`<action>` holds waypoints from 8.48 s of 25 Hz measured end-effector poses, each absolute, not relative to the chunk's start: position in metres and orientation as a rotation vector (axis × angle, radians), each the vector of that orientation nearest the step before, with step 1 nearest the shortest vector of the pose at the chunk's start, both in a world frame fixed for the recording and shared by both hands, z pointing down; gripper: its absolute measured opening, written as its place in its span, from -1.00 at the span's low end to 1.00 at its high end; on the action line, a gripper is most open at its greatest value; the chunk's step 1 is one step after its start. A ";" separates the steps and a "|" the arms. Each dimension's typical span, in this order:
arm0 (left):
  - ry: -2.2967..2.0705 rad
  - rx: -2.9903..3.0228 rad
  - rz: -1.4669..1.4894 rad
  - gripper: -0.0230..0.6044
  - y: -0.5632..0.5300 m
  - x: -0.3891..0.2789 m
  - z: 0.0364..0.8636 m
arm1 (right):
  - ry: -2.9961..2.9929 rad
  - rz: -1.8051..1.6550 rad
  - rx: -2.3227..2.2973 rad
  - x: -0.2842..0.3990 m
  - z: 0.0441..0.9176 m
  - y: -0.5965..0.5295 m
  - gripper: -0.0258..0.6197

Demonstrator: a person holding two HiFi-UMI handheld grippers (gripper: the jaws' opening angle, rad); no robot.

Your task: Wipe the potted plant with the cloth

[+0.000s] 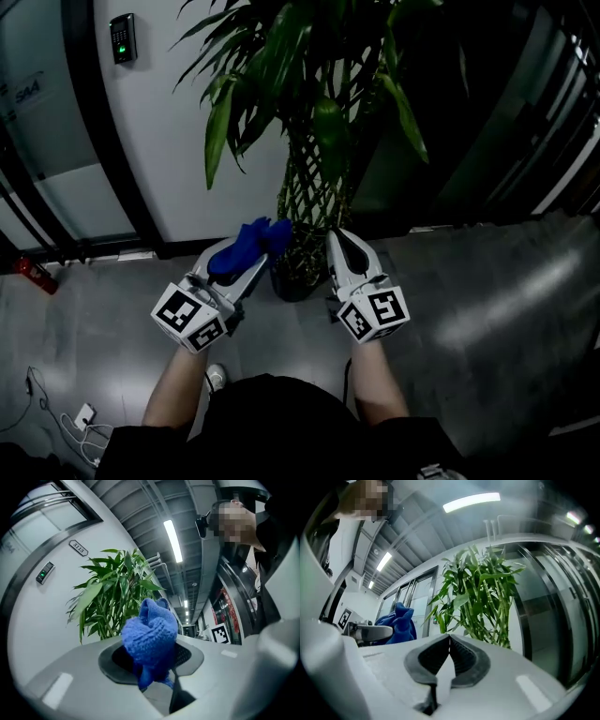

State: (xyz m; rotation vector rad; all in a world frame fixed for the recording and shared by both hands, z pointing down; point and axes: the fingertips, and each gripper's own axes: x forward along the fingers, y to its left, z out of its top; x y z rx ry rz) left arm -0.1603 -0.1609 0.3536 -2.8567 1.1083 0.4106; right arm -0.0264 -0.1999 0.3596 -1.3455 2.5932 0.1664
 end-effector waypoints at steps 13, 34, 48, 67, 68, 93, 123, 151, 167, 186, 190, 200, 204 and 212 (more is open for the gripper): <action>1.348 -2.778 0.371 -0.43 -0.141 -0.100 0.352 | 2.672 0.024 -1.237 0.038 0.389 -0.185 -0.91; 1.310 -2.475 0.350 -0.43 -0.251 -0.131 0.229 | 2.759 0.291 -1.017 -0.028 0.312 -0.300 -0.91; 1.360 -2.235 0.056 -0.43 -0.287 -0.107 0.164 | 2.777 0.330 -0.755 -0.056 0.284 -0.322 -0.91; 1.260 -2.148 -0.398 -0.43 -0.299 -0.060 0.229 | 2.803 0.502 -0.834 -0.045 0.292 -0.318 -0.91; 1.248 -2.152 -0.410 -0.43 -0.298 -0.056 0.231 | 2.805 0.508 -0.848 -0.044 0.293 -0.318 -0.91; 1.237 -2.404 -0.340 -0.43 -0.273 0.002 0.287 | 2.843 0.449 -0.892 0.016 0.328 -0.298 -0.91; 1.776 -2.521 0.320 -0.43 -0.151 -0.072 0.346 | 2.901 0.196 -0.799 0.055 0.364 -0.228 -0.91; 1.853 -2.314 0.411 -0.43 -0.181 0.019 0.321 | 2.933 0.283 -0.490 0.108 0.344 -0.293 -0.91; 1.977 -1.949 0.142 -0.44 -0.217 0.044 0.172 | 2.901 0.237 -0.134 0.079 0.296 -0.324 -0.91; 1.862 -1.582 -0.596 -0.44 -0.313 0.036 0.123 | 2.768 0.371 -0.198 0.066 0.230 -0.345 -0.91; 1.831 -1.612 -0.693 -0.44 -0.317 0.044 0.141 | 2.734 0.425 -0.200 0.073 0.220 -0.335 -0.91; 1.788 -1.636 -0.854 -0.44 -0.309 0.064 0.192 | 2.760 0.589 -0.220 0.078 0.241 -0.307 -0.91; 1.773 -1.619 -0.913 -0.44 -0.306 0.070 0.207 | 2.792 0.633 -0.253 0.082 0.252 -0.304 -0.91; 1.763 -1.639 -0.961 -0.44 -0.302 0.081 0.222 | 2.824 0.616 -0.280 0.090 0.265 -0.304 -0.91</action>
